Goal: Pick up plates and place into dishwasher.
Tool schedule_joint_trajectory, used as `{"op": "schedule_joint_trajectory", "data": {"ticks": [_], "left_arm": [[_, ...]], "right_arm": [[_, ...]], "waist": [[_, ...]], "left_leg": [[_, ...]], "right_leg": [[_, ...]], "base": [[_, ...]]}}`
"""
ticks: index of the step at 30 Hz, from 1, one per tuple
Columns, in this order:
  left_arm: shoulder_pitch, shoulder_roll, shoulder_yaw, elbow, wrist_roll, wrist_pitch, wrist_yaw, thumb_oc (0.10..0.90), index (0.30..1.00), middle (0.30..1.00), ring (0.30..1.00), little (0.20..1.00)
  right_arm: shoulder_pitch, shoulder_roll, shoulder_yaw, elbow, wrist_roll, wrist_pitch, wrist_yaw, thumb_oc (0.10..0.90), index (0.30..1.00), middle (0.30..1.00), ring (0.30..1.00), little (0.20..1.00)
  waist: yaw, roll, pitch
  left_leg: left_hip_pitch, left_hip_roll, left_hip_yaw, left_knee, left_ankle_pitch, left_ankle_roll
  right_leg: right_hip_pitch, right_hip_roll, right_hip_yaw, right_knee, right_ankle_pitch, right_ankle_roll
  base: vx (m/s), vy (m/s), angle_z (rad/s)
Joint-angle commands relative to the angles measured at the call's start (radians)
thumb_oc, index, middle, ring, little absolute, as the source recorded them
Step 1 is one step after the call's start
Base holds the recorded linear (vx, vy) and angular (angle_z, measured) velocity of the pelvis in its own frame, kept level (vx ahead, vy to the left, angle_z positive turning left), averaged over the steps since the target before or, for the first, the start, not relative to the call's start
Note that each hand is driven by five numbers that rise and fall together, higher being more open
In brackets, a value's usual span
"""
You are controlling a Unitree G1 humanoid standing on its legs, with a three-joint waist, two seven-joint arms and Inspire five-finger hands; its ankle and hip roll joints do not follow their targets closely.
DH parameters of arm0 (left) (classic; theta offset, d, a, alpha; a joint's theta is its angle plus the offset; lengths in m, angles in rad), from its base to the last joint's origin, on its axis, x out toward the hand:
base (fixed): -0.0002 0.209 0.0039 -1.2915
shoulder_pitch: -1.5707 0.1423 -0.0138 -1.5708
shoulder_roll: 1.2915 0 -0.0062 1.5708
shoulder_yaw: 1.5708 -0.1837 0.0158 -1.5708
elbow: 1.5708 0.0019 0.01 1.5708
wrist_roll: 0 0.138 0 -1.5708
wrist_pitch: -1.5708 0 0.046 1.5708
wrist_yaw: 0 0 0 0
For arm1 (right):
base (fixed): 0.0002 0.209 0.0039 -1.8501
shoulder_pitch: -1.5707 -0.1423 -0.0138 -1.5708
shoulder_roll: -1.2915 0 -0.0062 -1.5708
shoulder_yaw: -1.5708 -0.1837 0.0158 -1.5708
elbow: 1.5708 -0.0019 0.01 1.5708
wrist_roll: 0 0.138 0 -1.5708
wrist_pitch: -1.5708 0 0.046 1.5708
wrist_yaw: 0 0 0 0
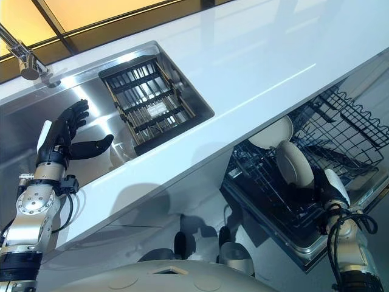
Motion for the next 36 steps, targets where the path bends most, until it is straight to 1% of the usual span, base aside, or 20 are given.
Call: {"op": "schedule_joint_trajectory", "data": {"ticks": [1,2,3,6,9,14,17,20,28,32,34,36], "left_arm": [[-0.055,0.08,0.002,-0.033,-0.005,-0.037,0.031,0.8,0.9,0.9,0.9,0.9],[-0.056,0.081,0.0,-0.033,-0.007,-0.038,0.03,0.8,0.9,0.9,0.9,0.9],[-0.064,0.082,-0.008,-0.033,-0.009,-0.035,0.029,0.8,0.9,0.9,0.9,0.9],[-0.08,0.081,-0.026,-0.034,-0.008,-0.03,0.026,0.8,0.9,0.9,0.9,0.9],[-0.086,0.086,-0.034,-0.035,-0.012,-0.028,0.019,0.8,0.9,0.9,0.9,0.9],[-0.075,0.083,-0.026,-0.038,-0.016,-0.029,0.012,0.8,0.9,0.9,0.9,0.9],[-0.059,0.075,-0.017,-0.039,-0.013,-0.034,0.009,0.8,0.9,0.9,0.9,0.9],[-0.04,0.079,0.001,-0.04,-0.021,-0.038,0.009,0.8,0.9,0.9,0.9,0.9],[-0.027,0.092,0.025,-0.034,-0.037,-0.029,0.025,0.8,0.9,0.9,0.9,0.9],[-0.009,0.096,0.051,-0.044,-0.048,-0.019,0.021,0.8,0.9,0.9,0.9,0.9],[-0.002,0.1,0.06,-0.048,-0.055,-0.014,0.016,0.8,0.9,0.9,0.9,0.9],[0.003,0.099,0.064,-0.047,-0.055,-0.014,0.013,0.8,0.9,0.9,0.9,0.9]], "right_arm": [[-0.059,-0.082,0.074,0.014,-0.07,0.041,0.03,0.704,0.818,0.818,0.818,0.804],[-0.064,-0.084,0.079,0.019,-0.076,0.048,0.036,0.731,0.841,0.841,0.841,0.831],[-0.08,-0.086,0.099,0.033,-0.097,0.081,0.055,0.8,0.9,0.9,0.9,0.9],[-0.119,-0.102,0.129,0.071,-0.122,0.118,0.078,0.8,0.9,0.9,0.9,0.9],[-0.144,-0.118,0.134,0.083,-0.101,0.12,0.06,0.8,0.9,0.9,0.9,0.9],[-0.138,-0.12,0.107,0.047,-0.084,0.106,0.03,0.8,0.9,0.9,0.9,0.9],[-0.12,-0.118,0.065,-0.006,-0.058,0.091,0.003,0.8,0.9,0.9,0.9,0.9],[-0.082,-0.129,-0.012,-0.119,0.016,0.062,-0.038,0.8,0.9,0.9,0.9,0.9],[0.012,-0.159,-0.21,-0.364,0.139,0.03,-0.134,0.8,0.9,0.9,0.9,0.9],[0.079,-0.139,-0.294,-0.427,0.184,-0.027,-0.185,0.8,0.9,0.9,0.9,0.9],[0.105,-0.126,-0.316,-0.449,0.214,-0.046,-0.188,0.8,0.9,0.9,0.9,0.9],[0.123,-0.11,-0.324,-0.465,0.218,-0.056,-0.177,0.8,0.9,0.9,0.9,0.9]], "waist": [[0.033,0.001,0.009],[0.034,0.001,0.009],[0.038,0.001,0.01],[0.045,0.0,0.016],[0.051,-0.002,0.019],[0.051,-0.003,0.021],[0.045,-0.005,0.022],[0.032,-0.008,0.023],[-0.013,-0.01,0.02],[-0.036,-0.008,0.014],[-0.044,-0.007,0.01],[-0.052,-0.005,0.006]], "left_leg": [[-0.018,-0.065,0.065,0.017,-0.072,0.028],[-0.017,-0.065,0.065,0.017,-0.072,0.028],[-0.017,-0.066,0.063,0.017,-0.071,0.028],[-0.015,-0.067,0.059,0.017,-0.07,0.028],[-0.013,-0.067,0.057,0.019,-0.071,0.029],[-0.01,-0.068,0.059,0.02,-0.076,0.033],[-0.006,-0.068,0.065,0.02,-0.08,0.037],[-0.001,-0.07,0.076,0.022,-0.086,0.043],[0.003,-0.074,0.11,0.025,-0.102,0.049],[-0.001,-0.075,0.13,0.031,-0.108,0.052],[-0.001,-0.077,0.137,0.031,-0.11,0.053],[-0.001,-0.078,0.143,0.031,-0.112,0.055]], "right_leg": [[-0.057,0.04,-0.039,0.21,-0.16,0.041],[-0.056,0.04,-0.039,0.21,-0.161,0.041],[-0.054,0.04,-0.04,0.208,-0.16,0.04],[-0.05,0.039,-0.042,0.204,-0.155,0.04],[-0.047,0.036,-0.044,0.2,-0.151,0.041],[-0.049,0.034,-0.042,0.202,-0.147,0.045],[-0.052,0.032,-0.039,0.204,-0.145,0.048],[-0.057,0.03,-0.031,0.206,-0.139,0.053],[-0.073,0.029,0.002,0.205,-0.128,0.066],[-0.084,0.031,0.021,0.206,-0.126,0.071],[-0.086,0.03,0.029,0.204,-0.123,0.073],[-0.089,0.031,0.036,0.203,-0.124,0.074]], "base": [[0.0,0.0,0.0],[0.0,0.0,0.0],[0.0,0.0,0.0],[-0.01,0.007,0.03],[-0.02,0.013,0.07],[0.0,0.002,0.01],[0.0,0.0,0.0],[-0.01,0.018,-0.05],[-0.01,0.028,-0.11],[-0.01,0.028,-0.16],[0.01,0.022,-0.14],[0.01,0.024,-0.18]]}}
